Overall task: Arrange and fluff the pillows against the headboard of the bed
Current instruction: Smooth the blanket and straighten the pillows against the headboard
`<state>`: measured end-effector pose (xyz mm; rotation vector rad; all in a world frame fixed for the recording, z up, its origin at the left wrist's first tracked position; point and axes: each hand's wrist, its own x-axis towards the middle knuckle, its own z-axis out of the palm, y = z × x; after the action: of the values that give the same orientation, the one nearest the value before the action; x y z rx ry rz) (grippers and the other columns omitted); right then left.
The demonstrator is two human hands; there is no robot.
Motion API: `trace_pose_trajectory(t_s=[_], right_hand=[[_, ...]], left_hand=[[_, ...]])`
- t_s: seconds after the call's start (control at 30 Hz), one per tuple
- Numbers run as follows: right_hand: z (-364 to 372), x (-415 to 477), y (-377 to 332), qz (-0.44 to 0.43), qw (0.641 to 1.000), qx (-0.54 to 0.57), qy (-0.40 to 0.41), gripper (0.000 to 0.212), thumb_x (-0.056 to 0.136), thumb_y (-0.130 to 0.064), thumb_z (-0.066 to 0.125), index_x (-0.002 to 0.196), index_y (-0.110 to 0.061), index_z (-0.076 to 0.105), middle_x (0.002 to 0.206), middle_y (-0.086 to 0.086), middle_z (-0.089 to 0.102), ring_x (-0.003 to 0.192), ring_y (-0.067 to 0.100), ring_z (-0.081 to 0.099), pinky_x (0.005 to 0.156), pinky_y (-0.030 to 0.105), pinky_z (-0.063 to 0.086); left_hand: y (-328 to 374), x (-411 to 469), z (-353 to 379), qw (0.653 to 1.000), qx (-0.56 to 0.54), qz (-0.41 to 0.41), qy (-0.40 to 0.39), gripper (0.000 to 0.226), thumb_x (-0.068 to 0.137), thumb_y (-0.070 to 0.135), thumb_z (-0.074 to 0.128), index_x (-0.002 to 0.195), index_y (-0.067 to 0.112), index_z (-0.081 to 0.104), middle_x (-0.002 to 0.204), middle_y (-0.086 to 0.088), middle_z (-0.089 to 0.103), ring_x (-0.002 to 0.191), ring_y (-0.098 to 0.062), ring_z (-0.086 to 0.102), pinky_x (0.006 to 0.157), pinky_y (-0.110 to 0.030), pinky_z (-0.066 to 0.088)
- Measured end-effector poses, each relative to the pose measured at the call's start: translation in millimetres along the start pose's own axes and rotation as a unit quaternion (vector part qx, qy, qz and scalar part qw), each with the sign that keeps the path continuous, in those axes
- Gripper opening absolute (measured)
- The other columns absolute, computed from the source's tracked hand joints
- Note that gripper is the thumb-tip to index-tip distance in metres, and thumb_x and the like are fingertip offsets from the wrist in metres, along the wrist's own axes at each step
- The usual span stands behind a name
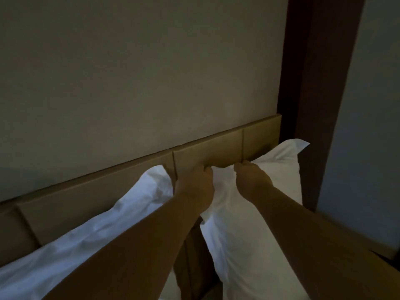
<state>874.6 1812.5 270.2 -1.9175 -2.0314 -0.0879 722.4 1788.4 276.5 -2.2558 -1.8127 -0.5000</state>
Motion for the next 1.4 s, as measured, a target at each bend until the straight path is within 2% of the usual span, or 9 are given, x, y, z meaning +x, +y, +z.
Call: trace_pose_trajectory(t_s=[0.07,0.37,0.57,0.73,0.9,1.0,1.2,1.27,1.4], right_hand=[[10,15,8,-0.009,1.000,0.010,-0.003,0.032,0.094,-0.009,0.049,0.126,-0.012,0.051,0.129,0.010,0.052,0.119,0.026,0.051,0.101,0.037,0.045],[42,45,15,-0.084,0.995,0.052,0.015,0.029,0.093,-0.011,0.052,0.123,-0.014,0.051,0.127,0.007,0.054,0.116,0.023,0.051,0.100,0.035,0.044],[48,56,22,-0.125,0.988,-0.067,-0.057,0.033,0.094,-0.024,0.053,0.127,-0.021,0.052,0.122,0.005,0.060,0.117,0.027,0.052,0.095,0.039,0.046],[34,69,18,-0.059,0.998,-0.031,-0.016,0.024,0.097,-0.019,0.050,0.120,-0.017,0.056,0.120,0.006,0.063,0.112,0.025,0.060,0.092,0.036,0.048],[24,91,0,-0.054,0.998,0.011,0.023,0.027,0.095,-0.013,0.051,0.122,-0.013,0.048,0.124,0.011,0.056,0.112,0.029,0.057,0.089,0.036,0.047],[29,95,-8,-0.065,0.997,0.031,0.017,0.031,0.095,-0.014,0.052,0.125,-0.013,0.045,0.128,0.012,0.052,0.116,0.028,0.054,0.094,0.037,0.045],[26,78,-24,-0.086,0.995,0.048,0.032,0.026,0.094,-0.016,0.051,0.120,-0.013,0.048,0.122,0.009,0.058,0.108,0.028,0.059,0.078,0.031,0.042],[17,67,-34,-0.107,0.993,0.035,0.031,0.030,0.094,-0.017,0.051,0.123,-0.013,0.046,0.122,0.009,0.058,0.108,0.027,0.059,0.080,0.031,0.044],[-6,33,-66,-0.124,0.992,0.030,0.020,0.034,0.092,-0.017,0.054,0.125,-0.011,0.047,0.124,0.010,0.059,0.111,0.026,0.058,0.090,0.032,0.046]], left_hand=[[5,18,8,1.000,0.020,-0.004,-0.003,0.014,0.101,0.025,0.041,0.109,0.020,0.052,0.107,0.001,0.055,0.077,-0.008,0.049,0.066,-0.019,0.044],[20,59,34,0.997,0.001,-0.037,-0.068,0.033,0.098,0.024,0.050,0.128,0.014,0.040,0.122,-0.008,0.055,0.106,-0.025,0.060,0.089,-0.041,0.052],[28,62,44,0.992,0.053,-0.033,-0.107,0.020,0.093,0.019,0.056,0.112,0.013,0.059,0.116,-0.008,0.064,0.109,-0.027,0.062,0.090,-0.037,0.052],[27,72,28,0.995,0.080,-0.010,-0.054,0.026,0.092,0.017,0.059,0.117,0.017,0.055,0.120,-0.004,0.059,0.112,-0.026,0.060,0.090,-0.038,0.050],[12,85,21,0.994,0.095,-0.046,0.006,0.031,0.098,0.018,0.050,0.128,0.016,0.045,0.124,-0.005,0.060,0.115,-0.025,0.059,0.089,-0.036,0.049],[8,86,22,0.994,0.088,-0.068,-0.003,0.042,0.099,0.019,0.049,0.138,0.012,0.036,0.130,-0.008,0.058,0.119,-0.027,0.058,0.090,-0.037,0.049],[-3,68,22,0.999,0.000,-0.037,0.006,0.044,0.097,0.031,0.049,0.137,0.021,0.033,0.134,-0.003,0.045,0.111,-0.025,0.057,0.074,-0.036,0.048],[-5,56,10,1.000,-0.004,-0.012,0.007,0.040,0.097,0.033,0.046,0.135,0.021,0.036,0.135,-0.003,0.043,0.106,-0.025,0.058,0.070,-0.035,0.047],[-21,23,-26,1.000,-0.003,-0.006,-0.008,0.039,0.096,0.030,0.047,0.134,0.021,0.040,0.136,-0.003,0.046,0.111,-0.025,0.057,0.085,-0.038,0.051]])
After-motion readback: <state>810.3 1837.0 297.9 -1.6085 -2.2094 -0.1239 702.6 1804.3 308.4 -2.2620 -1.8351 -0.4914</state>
